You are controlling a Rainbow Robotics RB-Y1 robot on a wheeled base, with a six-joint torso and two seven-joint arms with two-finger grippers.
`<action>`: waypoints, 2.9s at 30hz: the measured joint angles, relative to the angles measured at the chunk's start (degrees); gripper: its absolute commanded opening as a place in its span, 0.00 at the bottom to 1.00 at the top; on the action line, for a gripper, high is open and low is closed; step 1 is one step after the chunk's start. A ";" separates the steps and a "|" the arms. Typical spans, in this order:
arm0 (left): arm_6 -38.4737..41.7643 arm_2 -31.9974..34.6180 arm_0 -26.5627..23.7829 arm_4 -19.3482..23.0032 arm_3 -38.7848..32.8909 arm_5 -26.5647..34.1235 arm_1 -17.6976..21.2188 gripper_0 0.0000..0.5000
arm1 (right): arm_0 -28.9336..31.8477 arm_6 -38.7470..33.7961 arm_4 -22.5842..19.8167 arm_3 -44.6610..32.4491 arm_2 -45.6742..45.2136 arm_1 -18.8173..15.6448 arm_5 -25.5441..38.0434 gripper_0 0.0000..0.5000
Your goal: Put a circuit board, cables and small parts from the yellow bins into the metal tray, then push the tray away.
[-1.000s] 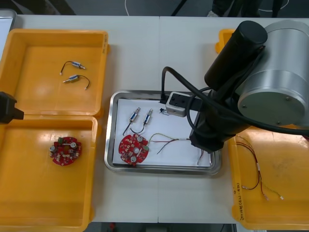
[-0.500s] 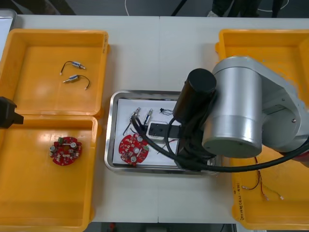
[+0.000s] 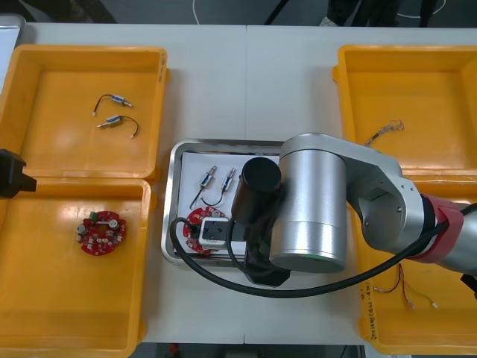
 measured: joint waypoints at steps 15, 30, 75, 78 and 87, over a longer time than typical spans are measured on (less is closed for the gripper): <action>0.00 0.00 0.00 0.01 -0.01 0.00 0.00 1.00 | -1.85 0.00 5.25 3.34 8.53 2.89 -2.45 1.00; 0.00 0.00 0.00 0.01 -0.02 0.00 0.00 1.00 | -1.88 0.00 6.23 7.42 10.30 4.33 -4.05 1.00; 0.00 0.01 0.00 0.02 -0.05 0.00 0.00 1.00 | -1.91 0.01 10.90 11.25 12.94 7.03 -4.42 0.00; 0.00 0.01 0.00 0.02 -0.05 0.00 0.00 1.00 | -1.91 0.03 11.34 11.25 12.94 7.03 -4.45 0.00; 0.00 0.02 0.00 0.02 -0.05 0.00 0.00 1.00 | -2.03 0.43 15.16 11.23 12.94 7.02 -4.47 0.00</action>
